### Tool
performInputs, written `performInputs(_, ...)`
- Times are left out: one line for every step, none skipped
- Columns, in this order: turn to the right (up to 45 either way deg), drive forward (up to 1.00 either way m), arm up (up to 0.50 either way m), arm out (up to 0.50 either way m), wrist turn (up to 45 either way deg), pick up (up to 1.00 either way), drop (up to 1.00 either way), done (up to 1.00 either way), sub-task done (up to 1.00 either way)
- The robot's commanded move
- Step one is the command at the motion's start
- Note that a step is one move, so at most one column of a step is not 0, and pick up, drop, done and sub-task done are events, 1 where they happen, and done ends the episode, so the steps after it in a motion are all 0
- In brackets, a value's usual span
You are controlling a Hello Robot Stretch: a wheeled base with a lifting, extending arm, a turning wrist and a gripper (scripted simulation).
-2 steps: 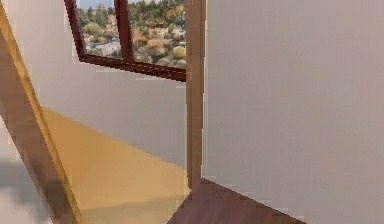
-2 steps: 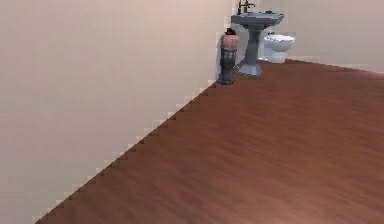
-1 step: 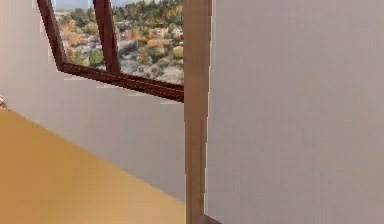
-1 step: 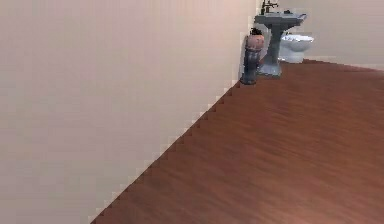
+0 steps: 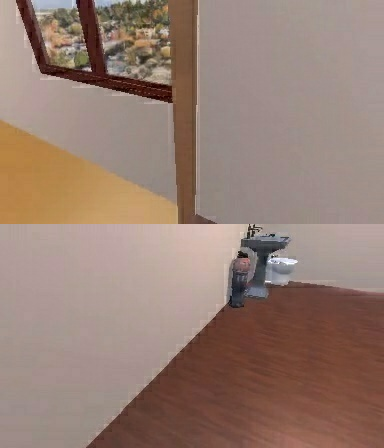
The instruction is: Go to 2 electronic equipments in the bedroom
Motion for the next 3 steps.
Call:
performInputs(0.0,0.55,0.00,0.00,0.0,0.00,0.00,0.00,0.00)
performInputs(-45.0,0.00,0.00,0.00,0.0,0.00,0.00,0.00,0.00)
performInputs(-15.0,0.00,0.00,0.00,0.0,0.00,0.00,0.00,0.00)
